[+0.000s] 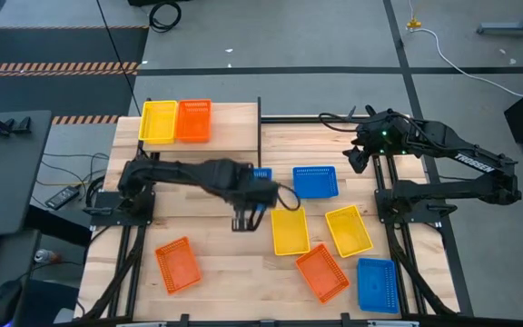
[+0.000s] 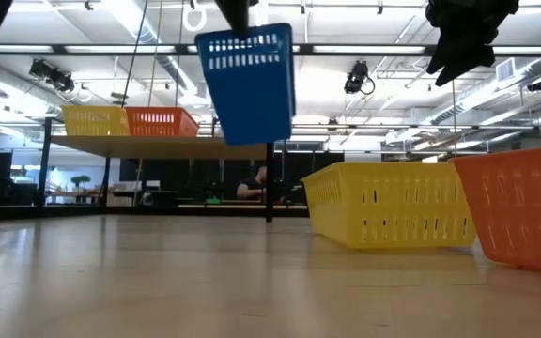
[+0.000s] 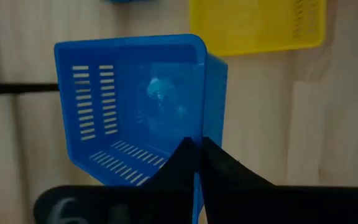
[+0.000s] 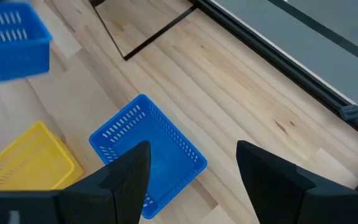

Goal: Stack baskets on shelf by color
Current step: Put the bottom left blue bin on the shelf

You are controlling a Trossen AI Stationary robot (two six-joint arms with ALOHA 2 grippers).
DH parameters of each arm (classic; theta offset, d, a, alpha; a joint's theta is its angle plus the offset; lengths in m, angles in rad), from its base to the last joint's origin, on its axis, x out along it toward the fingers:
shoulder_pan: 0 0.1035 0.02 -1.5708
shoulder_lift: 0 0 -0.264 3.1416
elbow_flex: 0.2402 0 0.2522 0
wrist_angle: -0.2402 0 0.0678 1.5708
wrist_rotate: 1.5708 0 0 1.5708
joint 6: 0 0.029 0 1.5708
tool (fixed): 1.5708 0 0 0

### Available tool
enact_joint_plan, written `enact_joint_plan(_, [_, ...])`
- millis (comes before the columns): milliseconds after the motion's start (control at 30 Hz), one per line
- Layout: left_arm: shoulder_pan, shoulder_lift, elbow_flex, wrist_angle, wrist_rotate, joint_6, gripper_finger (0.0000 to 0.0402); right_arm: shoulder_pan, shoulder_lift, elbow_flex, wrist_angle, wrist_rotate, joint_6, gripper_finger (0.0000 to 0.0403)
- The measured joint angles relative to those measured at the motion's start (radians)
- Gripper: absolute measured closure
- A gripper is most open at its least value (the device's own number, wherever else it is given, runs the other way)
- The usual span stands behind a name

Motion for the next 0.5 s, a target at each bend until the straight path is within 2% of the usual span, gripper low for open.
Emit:
enact_joint_plan(67, [0.031, 0.0, 0.04, -0.064, -0.019, 0.028, 0.0392, 0.0, 0.0, 0.0, 0.001, 0.0, 0.0, 0.0159])
enact_joint_plan(300, [0.103, -0.045, 0.179, -0.051, -0.101, 0.124, 0.0392, 0.0, 0.0, 0.0, 0.001, 0.006, 0.04, 0.0159])
enact_joint_plan(500, [0.177, -0.098, 0.154, -0.055, -0.22, 0.282, 0.0392, -0.005, 0.004, 0.0, 0.011, 0.016, 0.046, 0.0159])
